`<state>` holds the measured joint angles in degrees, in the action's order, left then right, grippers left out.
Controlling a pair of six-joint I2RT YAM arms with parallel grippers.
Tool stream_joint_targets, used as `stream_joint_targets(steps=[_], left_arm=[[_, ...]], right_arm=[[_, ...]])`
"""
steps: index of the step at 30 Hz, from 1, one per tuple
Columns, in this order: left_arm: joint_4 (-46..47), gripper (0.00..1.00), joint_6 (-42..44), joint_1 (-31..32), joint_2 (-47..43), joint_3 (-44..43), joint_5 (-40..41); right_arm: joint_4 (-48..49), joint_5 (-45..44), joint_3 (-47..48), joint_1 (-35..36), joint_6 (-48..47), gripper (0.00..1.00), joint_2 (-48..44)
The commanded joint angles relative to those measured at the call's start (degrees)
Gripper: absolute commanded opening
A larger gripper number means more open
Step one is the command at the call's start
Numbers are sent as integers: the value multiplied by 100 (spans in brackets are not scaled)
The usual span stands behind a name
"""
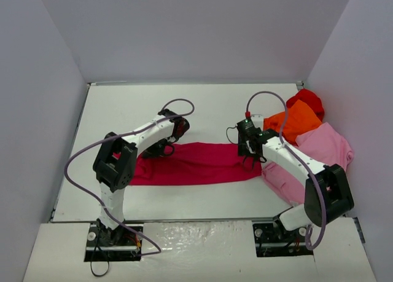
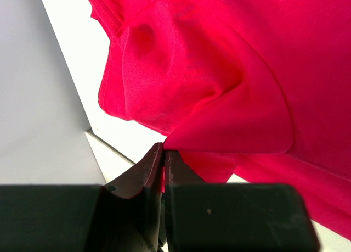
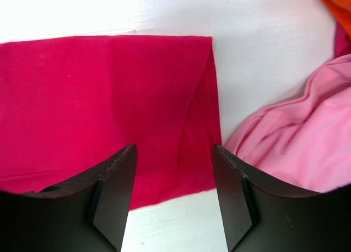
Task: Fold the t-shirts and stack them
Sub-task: Fold the other side of the tshirt into a rectangle
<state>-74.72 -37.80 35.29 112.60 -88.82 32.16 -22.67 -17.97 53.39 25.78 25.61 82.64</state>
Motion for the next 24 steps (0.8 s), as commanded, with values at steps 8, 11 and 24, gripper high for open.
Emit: stream_joint_targets(steps=[8, 11, 24], left_arm=[[-1230, 0, 115, 5, -440, -180, 326], [-1229, 0, 106, 13, -440, -205, 326], [-1212, 0, 97, 13, -400, -171, 338]], right_arm=[[827, 286, -402, -701, 5, 51, 349], [1049, 541, -542, -981, -100, 51, 370], [1830, 1615, -584, -1405, -301, 49, 469]])
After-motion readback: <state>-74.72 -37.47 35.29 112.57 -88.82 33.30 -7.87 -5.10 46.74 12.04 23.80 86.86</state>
